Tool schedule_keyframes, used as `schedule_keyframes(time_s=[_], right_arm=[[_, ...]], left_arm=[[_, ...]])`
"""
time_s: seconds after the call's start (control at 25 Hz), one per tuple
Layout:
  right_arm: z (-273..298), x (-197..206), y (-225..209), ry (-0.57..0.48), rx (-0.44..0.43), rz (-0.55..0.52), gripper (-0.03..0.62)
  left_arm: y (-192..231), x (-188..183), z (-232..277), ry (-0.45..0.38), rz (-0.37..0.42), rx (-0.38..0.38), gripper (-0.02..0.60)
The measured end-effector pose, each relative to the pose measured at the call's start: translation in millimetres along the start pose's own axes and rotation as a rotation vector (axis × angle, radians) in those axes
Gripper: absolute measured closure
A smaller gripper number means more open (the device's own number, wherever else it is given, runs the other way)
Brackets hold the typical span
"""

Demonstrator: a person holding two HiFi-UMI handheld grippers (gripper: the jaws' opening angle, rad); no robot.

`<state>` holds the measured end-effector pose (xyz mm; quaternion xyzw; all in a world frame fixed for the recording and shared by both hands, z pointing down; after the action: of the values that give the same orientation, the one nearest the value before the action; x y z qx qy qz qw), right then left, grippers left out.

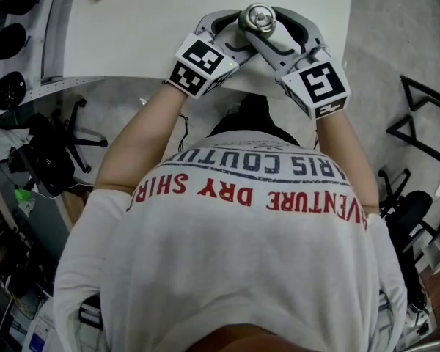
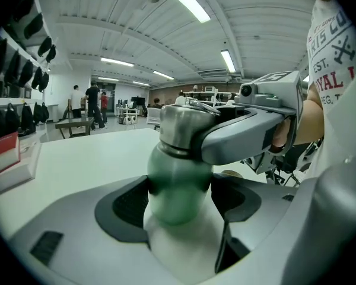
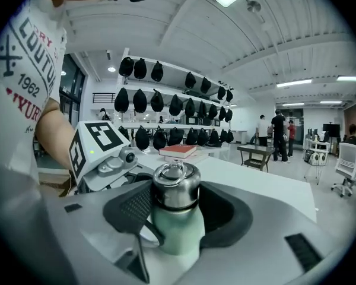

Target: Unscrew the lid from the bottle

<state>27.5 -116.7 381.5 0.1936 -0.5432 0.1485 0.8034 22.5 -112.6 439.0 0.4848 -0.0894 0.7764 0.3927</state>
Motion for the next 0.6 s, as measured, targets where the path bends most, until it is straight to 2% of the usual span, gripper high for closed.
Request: schedule_keyframes(time_s=[0.28, 0.6], right_arm=[[1.6, 0.5, -2.4, 0.001, -0.149, -0.045, 0.358], [3.3, -0.9, 0.0, -0.002, -0.361, -0.136, 0.358]], left_arm=[[3.0, -0.9, 1.1, 0.049, 0.062, 0.083, 0.233], [3.2, 0.3, 0.4, 0.113, 0.123, 0.159, 0.234]])
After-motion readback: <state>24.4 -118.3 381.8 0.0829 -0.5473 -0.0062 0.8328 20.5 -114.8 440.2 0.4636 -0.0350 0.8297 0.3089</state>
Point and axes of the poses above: the fingertips, and each gripper's own axes: z forward along the fingers, y to its left, x out of its underside, the point moved 1 cm from there along -z, backward along the fingers, and after that the axes turned 9 degrees about -z, right-handed, at the moved point
